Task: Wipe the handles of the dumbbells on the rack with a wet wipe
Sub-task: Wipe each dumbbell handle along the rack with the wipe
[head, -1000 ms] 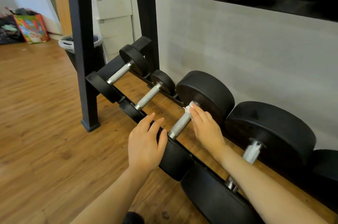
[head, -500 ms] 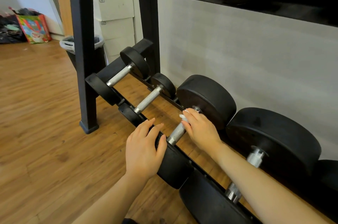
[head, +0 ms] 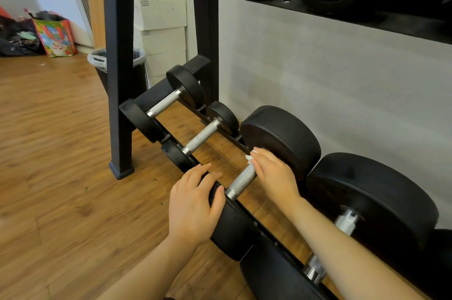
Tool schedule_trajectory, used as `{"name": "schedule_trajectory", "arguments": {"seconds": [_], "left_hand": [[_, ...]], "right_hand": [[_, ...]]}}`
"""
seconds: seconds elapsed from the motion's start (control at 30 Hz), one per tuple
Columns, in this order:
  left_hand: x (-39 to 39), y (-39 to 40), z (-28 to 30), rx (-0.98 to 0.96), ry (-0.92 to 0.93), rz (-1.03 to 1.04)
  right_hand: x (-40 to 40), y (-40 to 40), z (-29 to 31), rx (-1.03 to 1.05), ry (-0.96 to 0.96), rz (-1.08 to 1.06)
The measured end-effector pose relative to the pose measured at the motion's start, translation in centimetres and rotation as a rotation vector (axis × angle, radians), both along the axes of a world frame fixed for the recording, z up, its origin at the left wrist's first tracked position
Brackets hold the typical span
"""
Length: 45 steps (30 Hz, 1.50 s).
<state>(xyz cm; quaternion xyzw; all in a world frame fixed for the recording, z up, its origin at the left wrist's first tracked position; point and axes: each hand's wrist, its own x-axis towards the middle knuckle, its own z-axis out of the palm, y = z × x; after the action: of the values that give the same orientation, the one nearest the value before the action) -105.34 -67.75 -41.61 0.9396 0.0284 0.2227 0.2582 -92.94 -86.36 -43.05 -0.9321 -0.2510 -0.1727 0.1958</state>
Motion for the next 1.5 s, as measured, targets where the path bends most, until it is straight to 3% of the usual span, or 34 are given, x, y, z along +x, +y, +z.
{"name": "schedule_trajectory", "arguments": {"seconds": [0.17,0.3,0.47,0.63,0.83,1.0,1.27,1.5], "left_hand": [[0.0,0.0,0.0,0.002,0.004,0.002],[0.0,0.0,0.0,-0.001,0.001,0.002],[0.0,0.0,0.0,0.007,0.010,0.006],[0.1,0.1,0.0,0.015,0.008,-0.004],[0.0,0.1,0.0,-0.001,-0.002,0.000],[0.0,0.1,0.0,-0.010,-0.003,-0.004],[0.0,0.1,-0.1,-0.020,-0.011,-0.006],[0.0,0.1,0.0,-0.023,-0.016,-0.013]], "right_hand": [[-0.1,0.0,0.2,-0.062,-0.032,0.042],[0.1,0.3,0.3,-0.062,0.001,-0.091],[-0.5,0.1,0.2,-0.139,0.033,0.011],[-0.5,0.3,0.6,-0.040,0.032,-0.085],[-1.7,0.3,-0.5,-0.065,0.005,0.054],[-0.6,0.3,-1.0,0.034,-0.004,-0.112],[-0.6,-1.1,-1.8,0.017,-0.109,-0.048],[-2.2,-0.3,-3.1,0.100,-0.093,0.025]]}}
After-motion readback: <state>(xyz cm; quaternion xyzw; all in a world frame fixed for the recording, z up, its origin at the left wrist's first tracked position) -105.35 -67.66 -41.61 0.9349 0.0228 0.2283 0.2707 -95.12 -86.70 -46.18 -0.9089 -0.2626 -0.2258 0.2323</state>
